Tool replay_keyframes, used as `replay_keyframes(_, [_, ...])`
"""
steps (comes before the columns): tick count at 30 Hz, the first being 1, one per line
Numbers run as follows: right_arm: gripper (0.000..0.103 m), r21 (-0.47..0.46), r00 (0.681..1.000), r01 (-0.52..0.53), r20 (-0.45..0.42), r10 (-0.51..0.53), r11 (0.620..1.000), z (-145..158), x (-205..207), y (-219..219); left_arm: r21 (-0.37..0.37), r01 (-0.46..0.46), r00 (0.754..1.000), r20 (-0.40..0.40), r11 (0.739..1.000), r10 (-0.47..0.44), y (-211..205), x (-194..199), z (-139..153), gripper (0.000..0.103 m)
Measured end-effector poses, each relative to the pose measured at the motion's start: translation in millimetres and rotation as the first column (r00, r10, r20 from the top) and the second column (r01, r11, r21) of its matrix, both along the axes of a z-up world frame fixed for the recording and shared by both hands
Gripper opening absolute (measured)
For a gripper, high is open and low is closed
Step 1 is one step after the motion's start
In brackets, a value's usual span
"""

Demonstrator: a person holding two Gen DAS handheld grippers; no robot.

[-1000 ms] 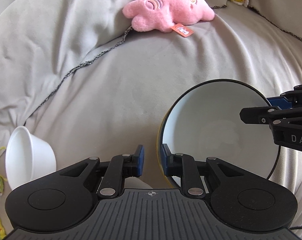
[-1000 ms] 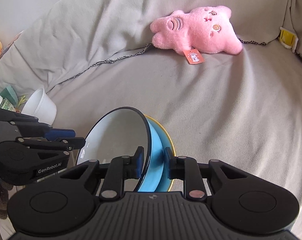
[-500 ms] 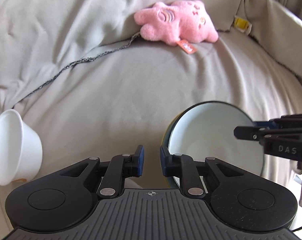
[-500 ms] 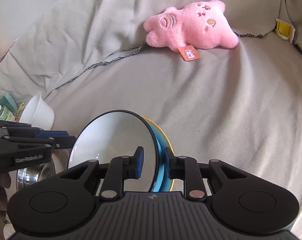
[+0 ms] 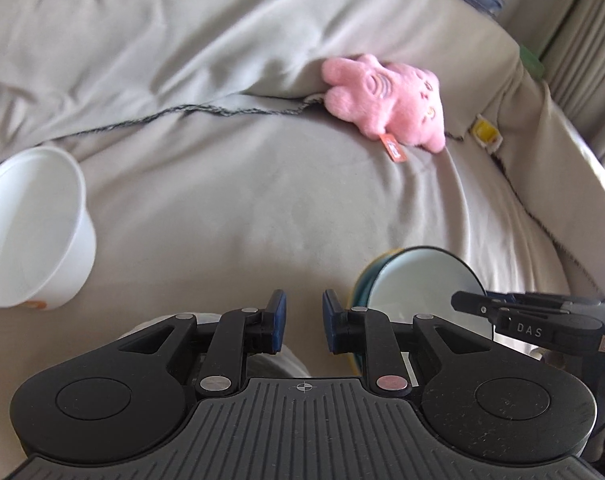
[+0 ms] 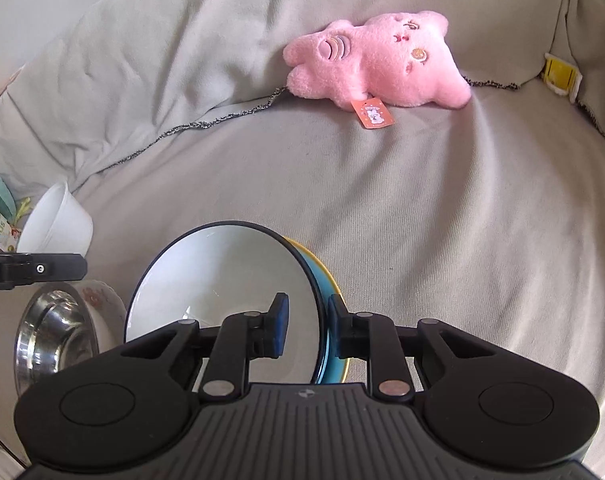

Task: Organize plates and bowls
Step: 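Open the left tool and withdraw it from the blue bowl, then grasp the rim of the white plastic bowl with the left tool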

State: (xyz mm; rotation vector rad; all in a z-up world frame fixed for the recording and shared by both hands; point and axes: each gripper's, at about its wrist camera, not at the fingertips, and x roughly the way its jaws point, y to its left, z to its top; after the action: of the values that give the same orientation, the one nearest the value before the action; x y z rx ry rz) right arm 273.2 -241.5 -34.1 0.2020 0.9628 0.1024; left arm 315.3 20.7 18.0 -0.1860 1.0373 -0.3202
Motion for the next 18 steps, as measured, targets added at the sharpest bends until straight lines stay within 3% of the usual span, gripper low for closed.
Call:
replay_keyframes(6, [0.023, 0.028, 0.999, 0.048, 0.016, -0.048, 0.998, 2.8, -11.8, -11.4, -0.099, -0.024, 1.000, 0.006, 0.995, 0.025, 32.0, -9.5, 1.1, 0.022])
replay_keyframes(12, [0.023, 0.037, 0.998, 0.058, 0.008, -0.058, 0.998, 18.2, -20.9, -13.0, -0.182, -0.110, 0.991, 0.055, 0.977, 0.122, 70.0, -25.5, 2.7, 0.022])
replay_keyframes(15, [0.032, -0.008, 0.999, 0.025, 0.037, -0.024, 1.000, 38.1, -26.8, 6.4, -0.224, -0.181, 0.970, 0.119, 0.958, 0.211, 100.4, -41.3, 5.6, 0.022])
replay_keyframes(18, [0.040, -0.052, 0.999, -0.003, 0.046, 0.005, 0.999, 56.5, -21.7, 36.0, -0.302, -0.260, 0.931, 0.174, 0.917, 0.321, 140.2, -54.9, 4.4, 0.022])
